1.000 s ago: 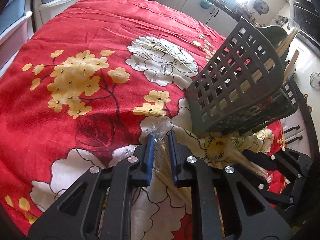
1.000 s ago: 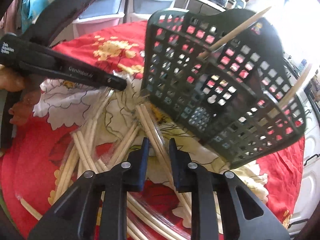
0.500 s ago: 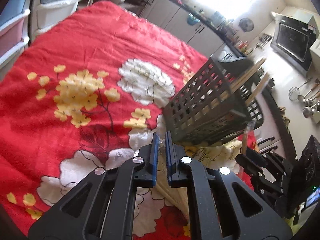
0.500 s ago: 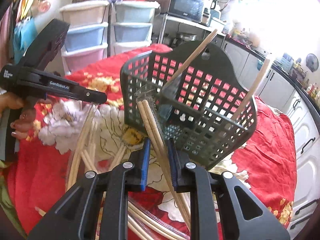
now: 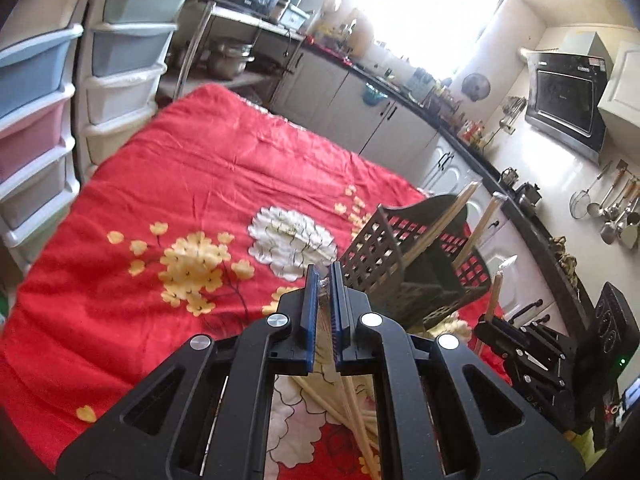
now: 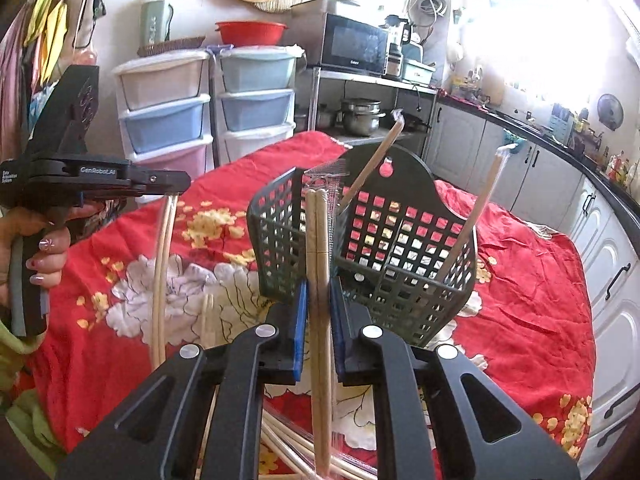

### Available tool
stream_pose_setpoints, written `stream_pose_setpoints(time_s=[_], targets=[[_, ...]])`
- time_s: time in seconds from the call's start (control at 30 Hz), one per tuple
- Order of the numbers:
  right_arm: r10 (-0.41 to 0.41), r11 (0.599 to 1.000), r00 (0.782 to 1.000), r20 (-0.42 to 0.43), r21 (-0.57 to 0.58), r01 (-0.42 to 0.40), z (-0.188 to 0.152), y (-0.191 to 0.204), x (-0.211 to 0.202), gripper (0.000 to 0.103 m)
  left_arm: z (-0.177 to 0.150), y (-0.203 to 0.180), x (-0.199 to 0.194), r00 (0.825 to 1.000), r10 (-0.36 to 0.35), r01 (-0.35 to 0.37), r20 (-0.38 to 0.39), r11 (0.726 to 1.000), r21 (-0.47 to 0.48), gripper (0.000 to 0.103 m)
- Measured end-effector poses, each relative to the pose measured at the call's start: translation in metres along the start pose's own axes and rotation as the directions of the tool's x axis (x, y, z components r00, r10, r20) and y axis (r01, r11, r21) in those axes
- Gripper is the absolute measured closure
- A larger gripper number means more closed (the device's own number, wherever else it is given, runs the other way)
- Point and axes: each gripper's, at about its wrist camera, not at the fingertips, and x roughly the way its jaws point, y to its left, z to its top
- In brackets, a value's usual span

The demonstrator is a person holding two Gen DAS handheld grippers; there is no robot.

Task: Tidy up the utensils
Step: 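Lift the chopsticks upright with both tools and carry them above the caddy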

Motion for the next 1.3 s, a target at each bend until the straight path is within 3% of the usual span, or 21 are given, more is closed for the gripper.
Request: stream_pose_setpoints(time_s=[0.43,1.3], targets=[[-0.041,0.998,0.995,0.091,0.046,0.037,0.013,-0.009,-0.027,0.092,0.018,-0.033,-0.037,0.991,-0.081,0.076,0.105,0.995,0.057,0.1],[-0.112,0.978,0.967,0.23,0.199,0.066,0.018,-0.046,-0.067,0.092,0.044,-0.114,-0.051,0.954,-0.255,0.219,0.156,0.952,0.213,0.1]])
